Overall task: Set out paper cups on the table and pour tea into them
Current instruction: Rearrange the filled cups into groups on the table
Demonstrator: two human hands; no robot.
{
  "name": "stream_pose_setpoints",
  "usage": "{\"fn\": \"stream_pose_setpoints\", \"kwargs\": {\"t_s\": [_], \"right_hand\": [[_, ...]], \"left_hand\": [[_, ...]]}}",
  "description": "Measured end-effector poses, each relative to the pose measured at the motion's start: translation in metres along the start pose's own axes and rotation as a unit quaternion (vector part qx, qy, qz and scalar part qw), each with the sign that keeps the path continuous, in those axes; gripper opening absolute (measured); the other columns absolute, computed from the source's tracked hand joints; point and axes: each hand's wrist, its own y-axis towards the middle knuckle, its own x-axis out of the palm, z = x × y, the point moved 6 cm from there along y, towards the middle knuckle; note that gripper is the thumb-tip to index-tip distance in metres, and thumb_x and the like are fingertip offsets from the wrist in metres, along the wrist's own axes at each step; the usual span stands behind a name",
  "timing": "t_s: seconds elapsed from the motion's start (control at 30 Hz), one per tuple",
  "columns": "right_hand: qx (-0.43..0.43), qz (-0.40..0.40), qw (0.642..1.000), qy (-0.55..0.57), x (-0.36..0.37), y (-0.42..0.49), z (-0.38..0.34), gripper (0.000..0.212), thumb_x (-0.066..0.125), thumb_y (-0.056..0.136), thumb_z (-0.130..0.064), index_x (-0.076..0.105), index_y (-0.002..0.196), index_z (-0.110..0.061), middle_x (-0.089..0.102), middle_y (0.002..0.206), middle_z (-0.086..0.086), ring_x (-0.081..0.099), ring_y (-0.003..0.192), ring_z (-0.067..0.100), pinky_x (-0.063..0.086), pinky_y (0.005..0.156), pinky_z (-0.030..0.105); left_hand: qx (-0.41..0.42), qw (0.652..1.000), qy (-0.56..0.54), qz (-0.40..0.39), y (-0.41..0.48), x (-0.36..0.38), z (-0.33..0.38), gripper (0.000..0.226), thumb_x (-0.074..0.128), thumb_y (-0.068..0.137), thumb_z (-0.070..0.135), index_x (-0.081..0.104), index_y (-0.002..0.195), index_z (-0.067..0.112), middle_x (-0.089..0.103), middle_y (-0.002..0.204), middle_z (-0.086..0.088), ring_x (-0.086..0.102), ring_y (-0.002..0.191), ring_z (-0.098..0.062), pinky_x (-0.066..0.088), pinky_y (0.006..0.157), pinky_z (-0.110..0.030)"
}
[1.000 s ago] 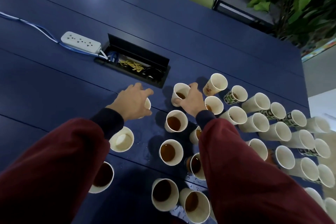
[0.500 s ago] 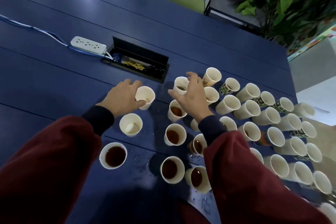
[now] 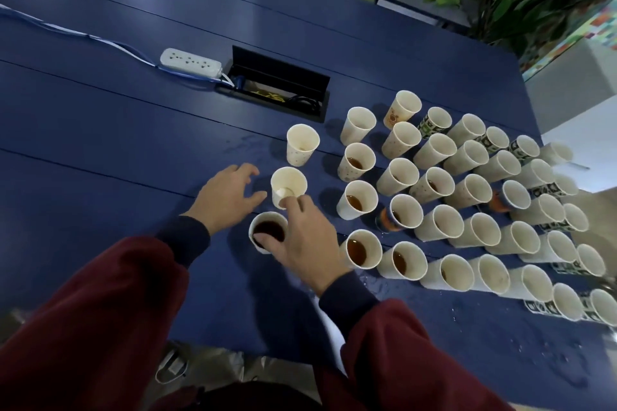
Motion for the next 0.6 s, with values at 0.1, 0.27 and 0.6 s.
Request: {"fn": "stream_pose_setpoints", "kwargs": {"t_s": [0.1, 0.27, 0.6], "right_hand": [[0.017, -0.037, 0.998, -0.038, 0.022, -0.005, -0.011, 0.073, 0.074, 0.079, -0.058, 0.046, 0.133, -0.018, 0.052, 0.126, 0.005, 0.057, 0.110, 0.029, 0.049, 0.079, 0.040], [0.023, -0.085, 0.995, -0.046, 0.047, -0.001, -0.018, 0.073, 0.077, 0.082, -0.037, 0.040, 0.143, -0.023, 0.043, 0.131, 0.008, 0.053, 0.116, 0.033, 0.050, 0.080, 0.042], [-0.009, -0.073, 0.997, -0.029, -0.007, 0.015, 0.007, 0.038, 0.068, 0.084, -0.025, 0.052, 0.116, -0.014, 0.050, 0.107, 0.010, 0.055, 0.085, 0.036, 0.042, 0.068, 0.040]], "left_hand": [[0.003, 1.000, -0.008, -0.012, -0.004, 0.002, -0.005, 0.038, 0.065, 0.093, 0.035, 0.057, 0.127, 0.019, 0.062, 0.121, -0.004, 0.060, 0.109, -0.024, 0.050, 0.096, -0.046], [0.015, 1.000, -0.005, -0.014, 0.000, 0.000, -0.003, 0.032, 0.062, 0.094, 0.030, 0.058, 0.125, 0.020, 0.063, 0.119, -0.003, 0.061, 0.105, -0.024, 0.051, 0.095, -0.047], [0.069, 0.997, -0.028, 0.018, 0.052, -0.022, 0.043, 0.036, 0.066, 0.091, 0.032, 0.060, 0.124, 0.019, 0.065, 0.115, -0.001, 0.062, 0.104, -0.023, 0.051, 0.094, -0.044]]}}
